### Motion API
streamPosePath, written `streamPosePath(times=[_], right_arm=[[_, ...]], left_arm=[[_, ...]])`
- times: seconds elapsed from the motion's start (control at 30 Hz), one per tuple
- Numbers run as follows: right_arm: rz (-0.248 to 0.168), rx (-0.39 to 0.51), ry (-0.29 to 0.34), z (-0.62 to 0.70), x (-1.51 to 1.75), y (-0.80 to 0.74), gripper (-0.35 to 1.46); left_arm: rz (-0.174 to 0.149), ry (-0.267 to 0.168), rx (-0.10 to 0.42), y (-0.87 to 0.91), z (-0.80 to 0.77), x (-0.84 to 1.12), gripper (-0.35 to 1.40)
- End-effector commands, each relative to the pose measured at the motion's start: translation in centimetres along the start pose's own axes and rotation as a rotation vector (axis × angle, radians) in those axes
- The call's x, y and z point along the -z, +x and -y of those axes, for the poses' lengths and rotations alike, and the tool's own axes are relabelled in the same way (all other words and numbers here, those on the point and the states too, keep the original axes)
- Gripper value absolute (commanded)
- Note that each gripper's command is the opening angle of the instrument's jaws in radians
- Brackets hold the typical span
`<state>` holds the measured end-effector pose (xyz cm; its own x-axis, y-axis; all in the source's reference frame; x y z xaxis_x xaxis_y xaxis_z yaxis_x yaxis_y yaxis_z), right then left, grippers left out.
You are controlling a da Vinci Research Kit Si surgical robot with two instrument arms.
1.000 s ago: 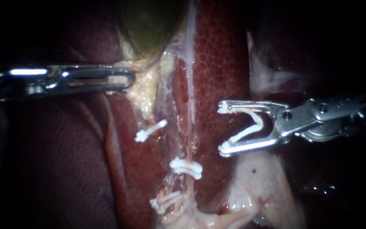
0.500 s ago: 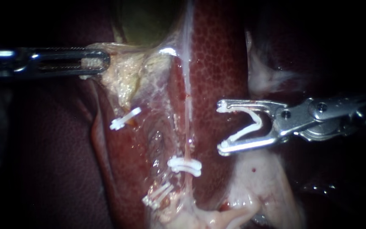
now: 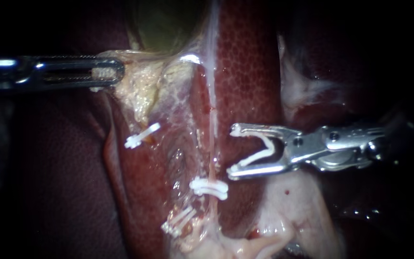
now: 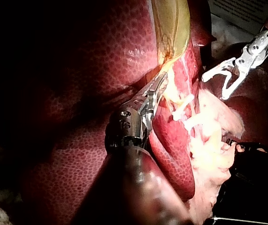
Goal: Clipping third clip right tube
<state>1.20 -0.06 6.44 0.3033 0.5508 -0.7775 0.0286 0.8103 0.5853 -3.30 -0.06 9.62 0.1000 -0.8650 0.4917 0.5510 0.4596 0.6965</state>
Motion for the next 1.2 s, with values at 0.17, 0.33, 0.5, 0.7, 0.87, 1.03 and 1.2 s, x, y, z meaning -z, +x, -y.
streamPosePath(times=[0.17,0.33,0.5,0.7,0.87,1.03,1.2], right_arm=[[0.031,-0.062,-0.008,-0.14,-0.18,-0.33,0.60],[0.031,-0.112,-0.002,-0.23,-0.30,-0.52,0.60],[0.030,-0.146,0.000,-0.26,-0.43,-0.54,0.60],[0.018,-0.183,0.015,-0.28,-0.58,-0.50,0.59],[-0.005,-0.218,0.032,-0.30,-0.72,-0.47,0.58],[-0.026,-0.235,0.040,-0.31,-0.80,-0.44,0.58],[-0.027,-0.259,0.057,-0.32,-0.79,-0.43,0.50]], left_arm=[[0.000,-0.001,-0.001,0.01,0.00,0.00,-0.33],[0.001,-0.001,-0.001,0.02,0.00,-0.01,-0.33],[0.001,-0.002,-0.001,0.02,0.01,-0.02,-0.33],[0.002,-0.003,-0.001,0.03,0.02,-0.03,-0.33],[0.002,-0.004,-0.001,0.03,0.02,-0.04,-0.33],[0.002,-0.004,-0.001,0.03,0.03,-0.04,-0.33],[0.002,-0.005,-0.001,0.04,0.03,-0.04,-0.33]])
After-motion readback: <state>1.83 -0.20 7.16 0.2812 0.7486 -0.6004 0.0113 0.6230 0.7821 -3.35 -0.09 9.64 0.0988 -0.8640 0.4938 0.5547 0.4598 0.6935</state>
